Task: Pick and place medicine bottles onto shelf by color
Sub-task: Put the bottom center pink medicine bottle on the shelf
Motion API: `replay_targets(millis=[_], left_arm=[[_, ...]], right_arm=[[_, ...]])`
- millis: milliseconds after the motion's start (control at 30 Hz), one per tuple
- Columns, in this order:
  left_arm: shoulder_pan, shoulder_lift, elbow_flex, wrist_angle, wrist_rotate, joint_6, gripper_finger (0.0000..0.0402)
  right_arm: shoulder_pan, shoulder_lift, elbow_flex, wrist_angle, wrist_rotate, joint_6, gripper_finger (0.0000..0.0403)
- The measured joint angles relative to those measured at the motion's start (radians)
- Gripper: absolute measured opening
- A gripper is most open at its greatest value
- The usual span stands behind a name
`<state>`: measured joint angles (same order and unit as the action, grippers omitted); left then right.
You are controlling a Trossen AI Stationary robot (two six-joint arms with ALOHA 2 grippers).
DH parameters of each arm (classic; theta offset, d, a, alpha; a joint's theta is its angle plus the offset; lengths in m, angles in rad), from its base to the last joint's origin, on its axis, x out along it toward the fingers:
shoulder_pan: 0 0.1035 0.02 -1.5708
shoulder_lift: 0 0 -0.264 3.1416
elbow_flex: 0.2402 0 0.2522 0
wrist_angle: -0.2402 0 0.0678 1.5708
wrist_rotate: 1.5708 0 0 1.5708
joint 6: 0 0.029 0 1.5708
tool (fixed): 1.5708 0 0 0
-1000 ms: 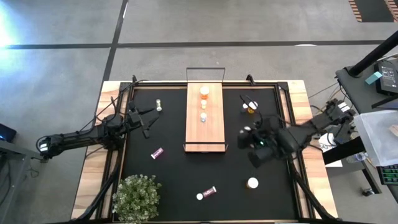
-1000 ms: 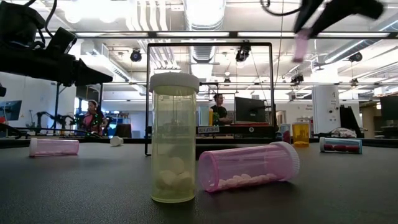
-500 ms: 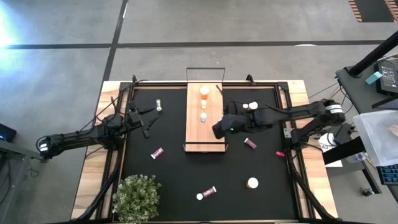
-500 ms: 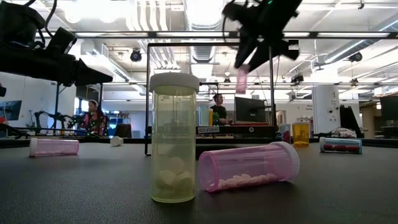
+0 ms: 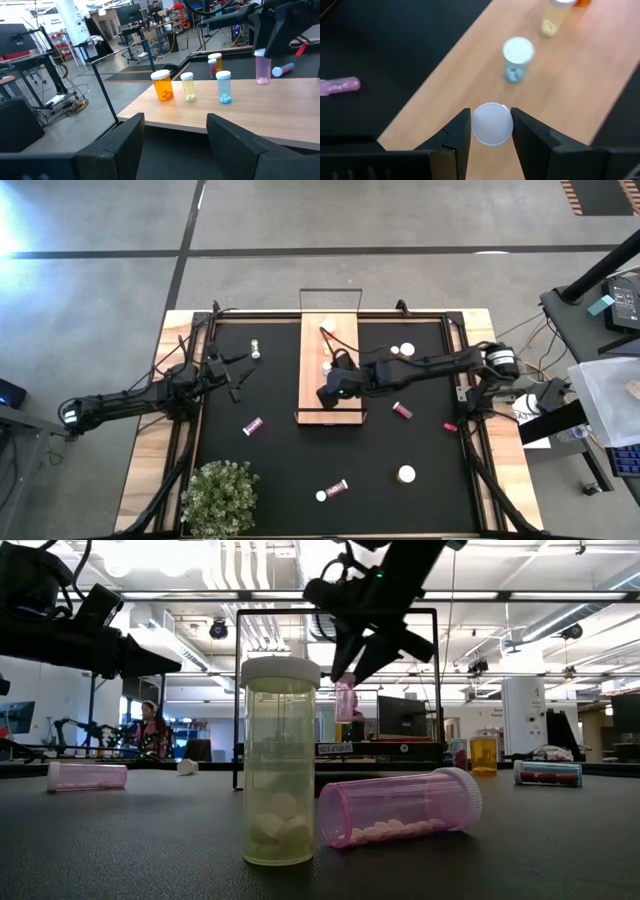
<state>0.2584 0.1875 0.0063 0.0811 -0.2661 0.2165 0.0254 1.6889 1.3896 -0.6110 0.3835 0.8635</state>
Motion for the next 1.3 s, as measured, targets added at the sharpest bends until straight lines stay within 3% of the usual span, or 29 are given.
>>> replay_targets(millis=[867, 1300], left_arm=[[0.000, 0.002, 0.000, 0.000, 0.000, 0.000, 0.0199], [0.000, 0.002, 0.000, 0.000, 0.000, 0.000, 0.0199]], right_arm=[[0.000, 0.022, 0.012, 0.027, -0.025, -0.032, 0.0121], [-0.006, 0.025, 0.005, 0.014, 0.028, 0.196, 0.0121]])
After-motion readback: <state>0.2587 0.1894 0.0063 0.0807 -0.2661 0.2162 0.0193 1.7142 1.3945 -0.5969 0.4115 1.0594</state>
